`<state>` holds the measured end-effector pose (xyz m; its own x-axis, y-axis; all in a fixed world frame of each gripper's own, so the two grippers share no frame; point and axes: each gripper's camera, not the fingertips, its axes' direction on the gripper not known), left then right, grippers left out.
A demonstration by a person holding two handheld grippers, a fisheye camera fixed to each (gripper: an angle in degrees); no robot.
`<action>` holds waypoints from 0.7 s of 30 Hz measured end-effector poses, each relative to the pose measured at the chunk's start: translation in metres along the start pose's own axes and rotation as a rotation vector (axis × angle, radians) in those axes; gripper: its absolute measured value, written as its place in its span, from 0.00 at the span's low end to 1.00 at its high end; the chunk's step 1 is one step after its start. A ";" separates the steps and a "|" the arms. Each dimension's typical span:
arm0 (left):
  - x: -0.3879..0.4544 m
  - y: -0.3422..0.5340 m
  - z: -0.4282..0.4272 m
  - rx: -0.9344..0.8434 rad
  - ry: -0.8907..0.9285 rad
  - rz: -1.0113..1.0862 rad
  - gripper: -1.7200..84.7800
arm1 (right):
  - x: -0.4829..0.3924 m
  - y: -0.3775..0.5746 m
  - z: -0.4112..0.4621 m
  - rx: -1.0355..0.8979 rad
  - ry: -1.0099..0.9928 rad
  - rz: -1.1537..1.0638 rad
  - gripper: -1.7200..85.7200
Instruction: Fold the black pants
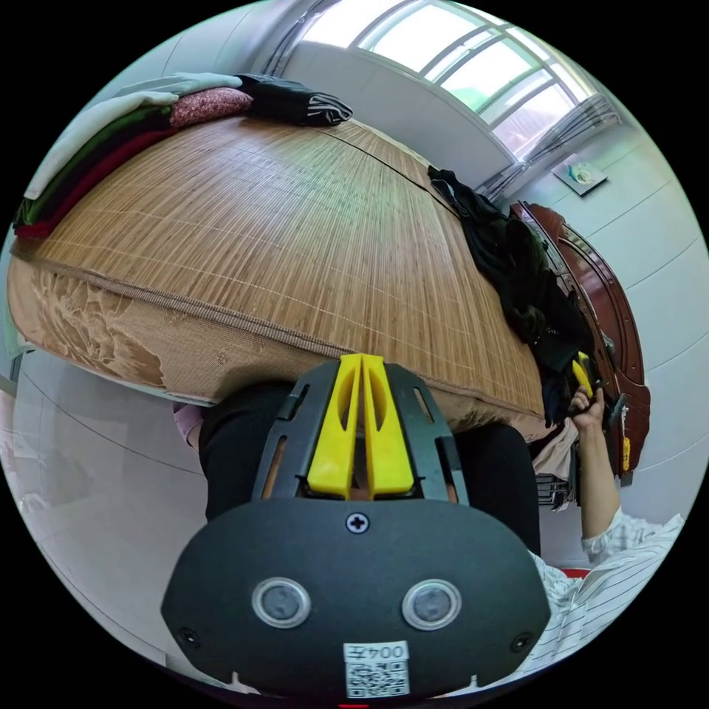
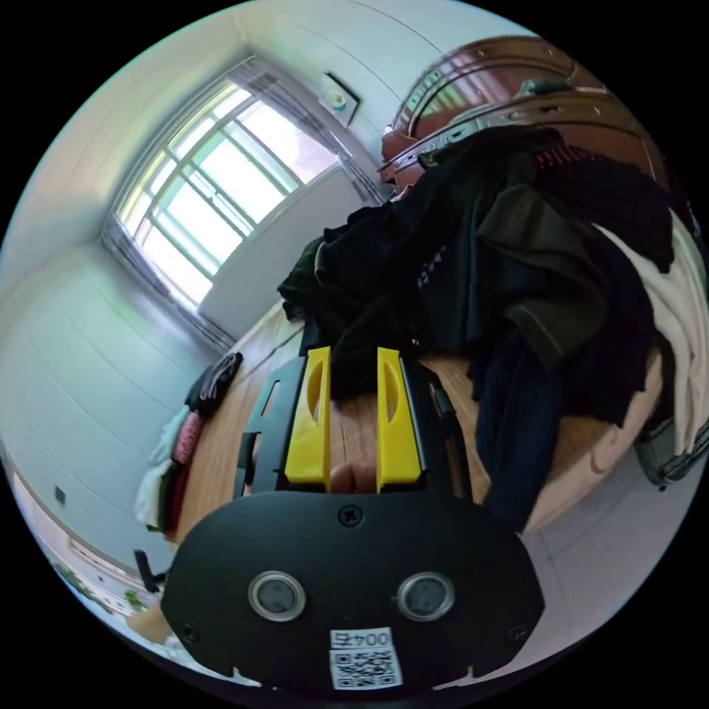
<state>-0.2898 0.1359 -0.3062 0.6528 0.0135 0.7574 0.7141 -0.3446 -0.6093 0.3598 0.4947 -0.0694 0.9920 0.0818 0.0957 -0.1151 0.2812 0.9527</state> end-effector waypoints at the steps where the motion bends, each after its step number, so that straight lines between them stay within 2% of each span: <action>1: -0.002 -0.001 -0.001 -0.002 0.001 -0.001 0.03 | 0.003 -0.010 0.004 0.006 -0.011 0.033 0.14; 6: -0.025 -0.012 -0.007 -0.023 0.009 -0.036 0.03 | 0.042 -0.094 0.047 0.030 -0.129 0.321 0.16; 11: -0.044 -0.022 -0.013 -0.031 0.028 -0.081 0.03 | 0.061 -0.136 0.079 0.003 -0.088 0.432 0.17; 14: -0.051 -0.028 -0.016 -0.040 0.033 -0.098 0.03 | 0.059 -0.154 0.089 0.002 -0.088 0.395 0.16; 17: -0.051 -0.032 -0.018 -0.052 0.029 -0.091 0.03 | 0.062 -0.168 0.098 -0.069 0.008 0.427 0.10; 19: -0.051 -0.034 -0.021 -0.056 0.028 -0.086 0.03 | 0.070 -0.165 0.096 -0.086 -0.029 0.479 0.05; 21: -0.054 -0.035 -0.027 -0.053 0.038 -0.090 0.03 | 0.065 -0.154 0.080 -0.054 -0.095 0.413 0.02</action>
<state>-0.3572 0.1223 -0.3195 0.5758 0.0110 0.8175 0.7545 -0.3924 -0.5261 0.4459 0.3799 -0.1865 0.8620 0.1101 0.4948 -0.5038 0.2933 0.8125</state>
